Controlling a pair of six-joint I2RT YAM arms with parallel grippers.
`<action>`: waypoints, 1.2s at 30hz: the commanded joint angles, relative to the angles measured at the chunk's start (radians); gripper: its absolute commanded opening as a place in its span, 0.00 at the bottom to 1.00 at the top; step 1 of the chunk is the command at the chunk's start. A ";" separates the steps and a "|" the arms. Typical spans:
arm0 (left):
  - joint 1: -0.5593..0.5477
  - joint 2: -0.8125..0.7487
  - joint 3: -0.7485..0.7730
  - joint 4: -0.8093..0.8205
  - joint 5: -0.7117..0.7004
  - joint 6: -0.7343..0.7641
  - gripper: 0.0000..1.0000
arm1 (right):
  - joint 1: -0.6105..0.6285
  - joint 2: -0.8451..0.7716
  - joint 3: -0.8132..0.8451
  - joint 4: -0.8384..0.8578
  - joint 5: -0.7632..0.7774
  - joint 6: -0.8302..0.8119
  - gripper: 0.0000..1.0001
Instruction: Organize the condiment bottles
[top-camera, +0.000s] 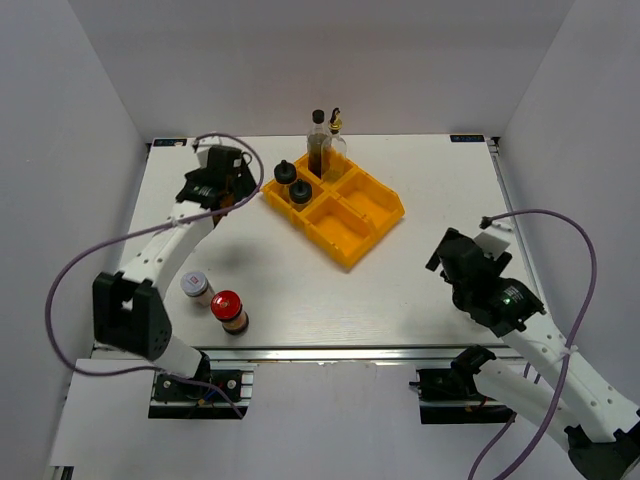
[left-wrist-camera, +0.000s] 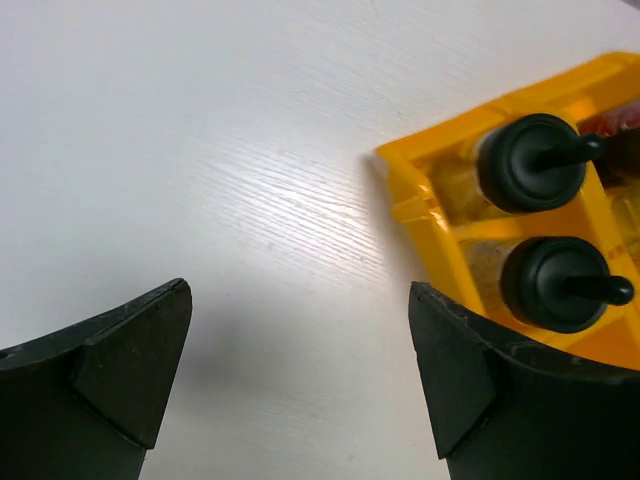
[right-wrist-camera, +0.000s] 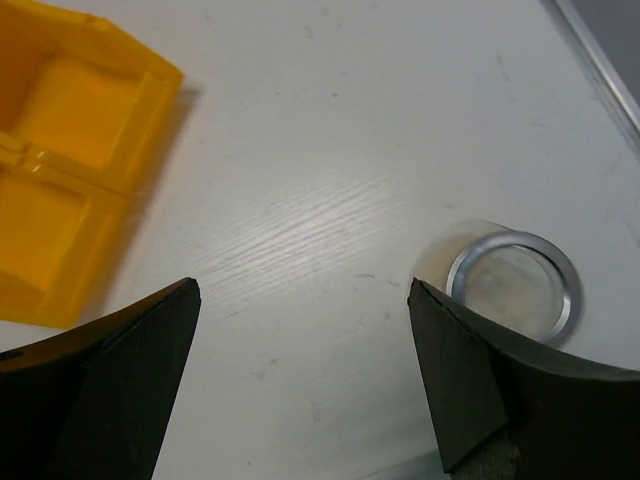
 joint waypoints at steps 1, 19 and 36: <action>0.017 -0.163 -0.209 0.115 -0.051 -0.086 0.98 | -0.038 0.007 0.108 -0.290 0.127 0.192 0.89; 0.018 -0.506 -0.490 0.116 -0.138 -0.137 0.98 | -0.395 0.090 0.081 -0.184 -0.082 0.010 0.89; 0.024 -0.509 -0.507 0.136 -0.155 -0.139 0.98 | -0.616 0.172 -0.016 -0.114 -0.280 -0.055 0.89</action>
